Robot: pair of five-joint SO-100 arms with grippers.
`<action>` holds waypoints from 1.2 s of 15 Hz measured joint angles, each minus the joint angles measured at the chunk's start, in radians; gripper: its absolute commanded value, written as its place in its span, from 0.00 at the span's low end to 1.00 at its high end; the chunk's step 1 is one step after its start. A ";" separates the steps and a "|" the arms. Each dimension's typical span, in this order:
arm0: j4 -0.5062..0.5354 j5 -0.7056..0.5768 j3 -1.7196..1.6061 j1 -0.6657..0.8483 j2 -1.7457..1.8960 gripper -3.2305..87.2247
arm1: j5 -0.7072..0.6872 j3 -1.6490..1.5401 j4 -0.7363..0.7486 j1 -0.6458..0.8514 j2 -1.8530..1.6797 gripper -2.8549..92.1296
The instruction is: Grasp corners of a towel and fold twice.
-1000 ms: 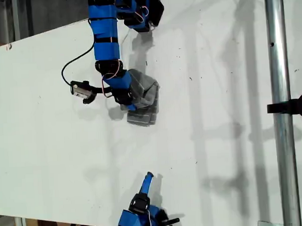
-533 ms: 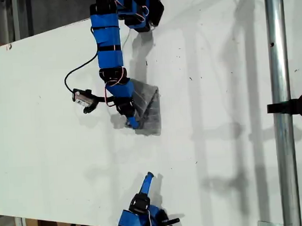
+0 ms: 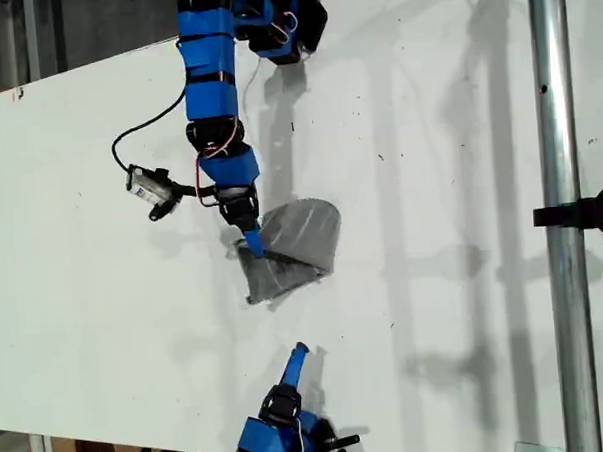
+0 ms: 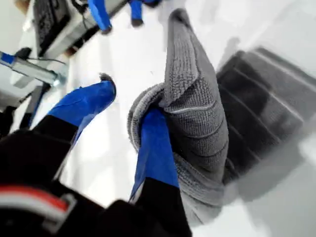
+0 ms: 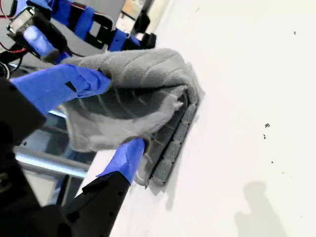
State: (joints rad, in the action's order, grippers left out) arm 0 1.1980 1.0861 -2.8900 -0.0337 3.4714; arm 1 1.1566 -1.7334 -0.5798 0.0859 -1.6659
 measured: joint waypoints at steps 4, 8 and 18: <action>0.000 0.002 0.000 0.000 0.000 0.28 | 0.028 0.061 -0.138 0.040 0.112 0.19; 0.000 0.005 0.000 0.000 0.000 0.28 | 0.028 0.385 -0.746 0.112 0.433 0.17; 0.003 0.005 0.000 -0.002 0.000 0.28 | -0.043 0.339 -0.862 0.021 0.288 0.29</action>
State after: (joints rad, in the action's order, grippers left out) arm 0 1.2011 1.0907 -2.8900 -0.0353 3.4714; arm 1 1.1137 -1.3944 -1.4419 0.1074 -1.3775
